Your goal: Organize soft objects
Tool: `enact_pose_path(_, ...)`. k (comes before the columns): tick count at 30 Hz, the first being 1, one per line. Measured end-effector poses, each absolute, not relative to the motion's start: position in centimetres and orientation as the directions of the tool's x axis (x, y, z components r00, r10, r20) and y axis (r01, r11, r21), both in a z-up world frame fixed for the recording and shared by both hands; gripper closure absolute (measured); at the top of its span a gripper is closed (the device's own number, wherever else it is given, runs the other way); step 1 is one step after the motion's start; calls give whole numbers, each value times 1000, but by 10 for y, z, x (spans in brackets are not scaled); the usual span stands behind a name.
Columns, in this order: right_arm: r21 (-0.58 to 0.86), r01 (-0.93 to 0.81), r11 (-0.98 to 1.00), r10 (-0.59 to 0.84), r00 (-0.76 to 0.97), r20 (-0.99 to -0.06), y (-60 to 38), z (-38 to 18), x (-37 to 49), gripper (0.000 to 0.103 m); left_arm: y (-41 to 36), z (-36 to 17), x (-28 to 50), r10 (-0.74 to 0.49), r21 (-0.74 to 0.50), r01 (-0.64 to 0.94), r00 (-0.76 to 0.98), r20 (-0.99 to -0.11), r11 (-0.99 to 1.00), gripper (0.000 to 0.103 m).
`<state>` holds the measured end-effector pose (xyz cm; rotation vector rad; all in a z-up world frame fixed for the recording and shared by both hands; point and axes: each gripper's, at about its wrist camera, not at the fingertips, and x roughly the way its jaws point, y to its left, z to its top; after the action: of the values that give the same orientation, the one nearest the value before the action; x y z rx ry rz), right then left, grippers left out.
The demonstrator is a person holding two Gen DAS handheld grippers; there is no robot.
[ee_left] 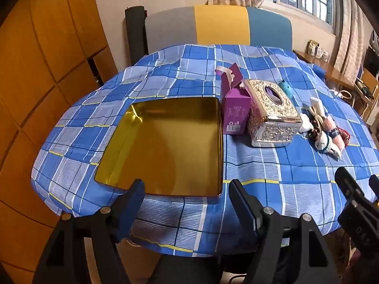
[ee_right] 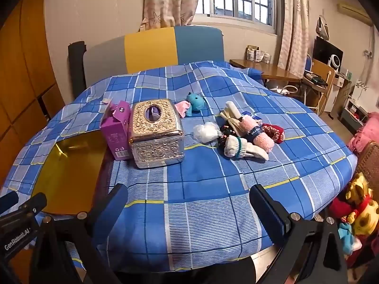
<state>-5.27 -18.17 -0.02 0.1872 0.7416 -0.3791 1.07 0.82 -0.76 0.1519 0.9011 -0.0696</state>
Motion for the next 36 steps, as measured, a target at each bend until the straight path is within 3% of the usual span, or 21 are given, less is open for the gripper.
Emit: enact_pose_path(36,20,381,924,-266,680,-684,-179,0,-54,0,-4,-12,4,2,125,148,636,-772,981,29)
